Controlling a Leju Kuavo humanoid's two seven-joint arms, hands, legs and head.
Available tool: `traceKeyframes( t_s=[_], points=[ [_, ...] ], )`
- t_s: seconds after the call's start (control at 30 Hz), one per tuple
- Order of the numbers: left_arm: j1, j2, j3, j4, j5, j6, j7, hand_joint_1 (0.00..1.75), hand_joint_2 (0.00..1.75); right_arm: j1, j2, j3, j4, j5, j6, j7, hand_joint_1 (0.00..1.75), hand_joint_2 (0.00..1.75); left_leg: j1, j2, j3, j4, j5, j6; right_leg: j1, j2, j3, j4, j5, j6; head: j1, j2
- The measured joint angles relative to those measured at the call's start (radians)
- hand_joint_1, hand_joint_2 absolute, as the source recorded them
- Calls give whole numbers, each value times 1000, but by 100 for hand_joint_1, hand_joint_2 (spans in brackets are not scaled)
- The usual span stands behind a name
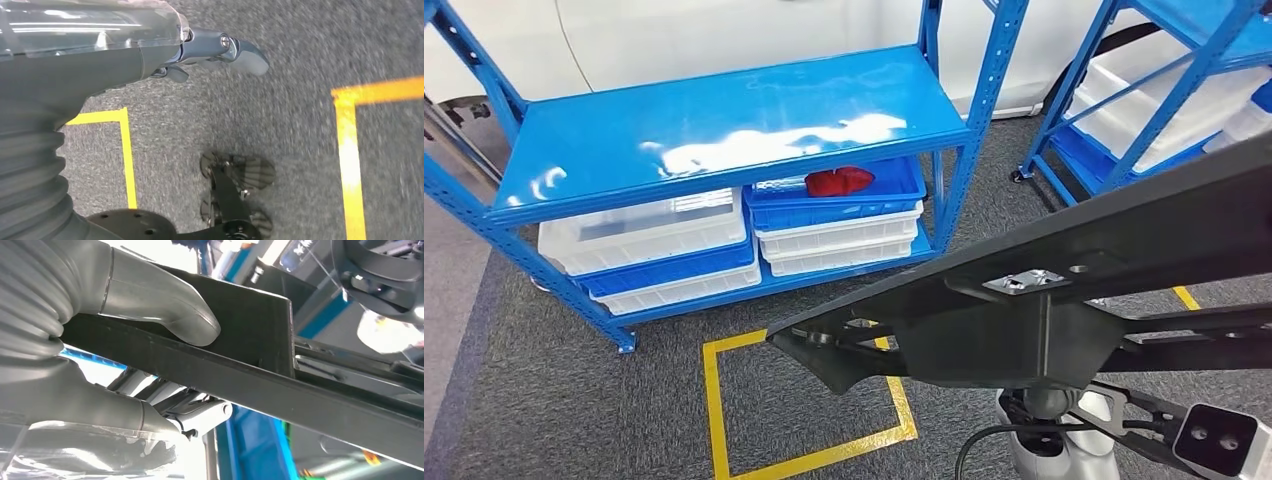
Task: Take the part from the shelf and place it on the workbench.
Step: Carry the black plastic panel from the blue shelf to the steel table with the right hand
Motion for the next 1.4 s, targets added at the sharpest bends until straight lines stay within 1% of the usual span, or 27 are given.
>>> traceKeyframes(
  t_s=[0.07,0.1,0.13,0.17,0.2,0.27,0.33,0.4,0.43,0.5,0.57,0.63,0.67,0.7,0.77,0.83,0.9,0.93,1.0,1.07,1.1,1.13,1.17,1.23,1.3,1.37,1.4],
  points=[
    [3,3,0,0,-2,-2,-2,0,175,-1,19,-10,-1,3,16,0,175,175,3,-31,-57,134,-69,-6,1,20,-5,0,4,-5,0,0],
    [4,7,0,0,-3,-2,-6,0,175,1,29,-15,-3,6,21,0,175,175,3,-36,-80,188,-86,-8,1,31,-7,1,5,-6,0,0],
    [5,11,0,0,-5,-1,-10,0,175,3,39,-20,-7,8,23,0,175,175,4,-38,-89,208,-83,-9,2,43,-8,2,6,-6,0,0],
    [5,17,-1,0,-8,-2,-16,0,175,5,49,-23,-12,10,22,0,175,175,4,-41,-79,188,-60,-9,2,56,-8,3,7,-5,0,0],
    [5,23,-2,0,-11,-5,-22,0,175,6,58,-26,-19,11,17,0,175,175,5,-49,-52,132,-23,-7,2,69,-8,5,7,-4,0,0],
    [5,36,-5,0,-15,-13,-34,0,175,6,72,-28,-31,8,-7,0,175,175,9,-93,11,-6,37,-1,2,93,-11,11,8,1,0,0],
    [3,44,-6,0,-20,-21,-47,0,175,6,79,-24,-39,1,-51,0,175,175,10,-123,39,-72,49,5,2,115,-21,14,13,13,0,0],
    [-1,48,-9,-1,-28,-28,-61,0,175,7,80,-9,-50,-15,-117,0,175,175,10,-108,41,-80,51,14,0,135,-30,12,21,28,0,0],
    [-5,48,-12,-1,-33,-31,-67,0,175,8,79,1,-58,-25,-152,0,175,175,11,-97,41,-84,55,21,0,130,-35,16,19,33,0,0],
    [-12,50,-20,-1,-44,-34,-72,0,175,9,73,23,-77,-37,-212,0,175,175,15,-71,41,-92,62,34,2,83,-65,76,-20,40,0,0],
    [-16,53,-29,-2,-53,-30,-67,0,175,15,68,43,-93,-35,-246,0,175,175,10,-43,39,-93,63,40,-1,32,-125,206,-88,45,0,0],
    [-18,58,-34,-2,-61,-23,-56,0,175,27,65,53,-106,-29,-251,0,175,175,8,-14,38,-91,62,40,-5,16,-165,296,-115,50,0,0],
    [-21,62,-37,-2,-68,-20,-49,0,175,34,65,56,-114,-24,-246,0,175,175,7,-1,37,-90,61,39,-7,11,-157,286,-102,51,0,0],
    [-26,66,-43,-2,-76,-18,-42,0,175,39,64,57,-123,-16,-241,0,175,175,7,12,38,-89,59,37,-8,2,-128,238,-75,50,0,0],
    [-38,78,-57,-2,-93,-18,-25,0,175,49,66,57,-147,1,-229,0,175,175,4,30,39,-85,54,29,-2,-43,-50,98,-25,42,0,0],
    [-50,91,-70,-3,-104,-18,-11,0,175,57,72,57,-171,14,-222,0,175,175,-1,46,41,-81,49,18,7,-69,-14,26,-11,28,0,0],
    [-59,102,-79,-6,-107,-18,-3,0,175,66,78,57,-187,18,-219,0,175,175,-1,67,46,-82,45,6,10,-47,-17,20,-9,14,0,0],
    [-64,108,-83,-7,-110,-16,0,0,175,71,80,56,-194,19,-217,0,175,175,1,65,47,-79,40,0,10,-35,-17,17,-7,8,0,0],
    [-74,117,-90,-10,-116,-12,3,0,175,78,90,55,-206,20,-209,0,175,175,5,25,30,-32,3,-10,5,-14,-16,11,-1,-4,0,0],
    [-77,127,-98,-11,-119,-11,7,0,175,87,109,54,-212,20,-182,0,175,175,6,-26,-24,90,-64,-15,5,9,-16,10,2,-11,0,0],
    [-77,133,-101,-11,-119,-13,9,0,175,95,121,52,-213,19,-162,0,175,175,6,-36,-55,158,-91,-16,6,22,-17,10,3,-14,0,0],
    [-77,140,-103,-11,-117,-15,10,0,175,103,132,49,-214,18,-142,0,175,175,6,-40,-75,199,-98,-16,7,37,-18,11,3,-14,0,0],
    [-78,147,-105,-12,-116,-18,12,0,175,109,143,45,-216,16,-124,0,175,175,6,-41,-80,206,-87,-15,8,53,-18,13,3,-15,0,0],
    [-80,160,-107,-16,-114,-21,14,0,175,115,163,37,-222,15,-100,0,175,175,8,-57,-38,106,-16,-11,7,82,-17,16,3,-14,0,0],
    [-81,173,-108,-20,-112,-21,17,0,175,117,177,29,-228,11,-83,0,175,175,12,-113,15,-22,38,-5,8,108,-20,21,4,-8,0,0],
    [-82,185,-108,-23,-109,-19,22,0,175,118,182,20,-230,3,-67,0,175,175,13,-144,33,-70,46,1,5,132,-31,23,10,5,0,0],
    [-83,188,-108,-25,-108,-19,24,0,175,119,183,14,-230,-1,-60,0,175,175,12,-135,34,-75,46,4,3,145,-36,22,14,13,0,0]
  ],
)
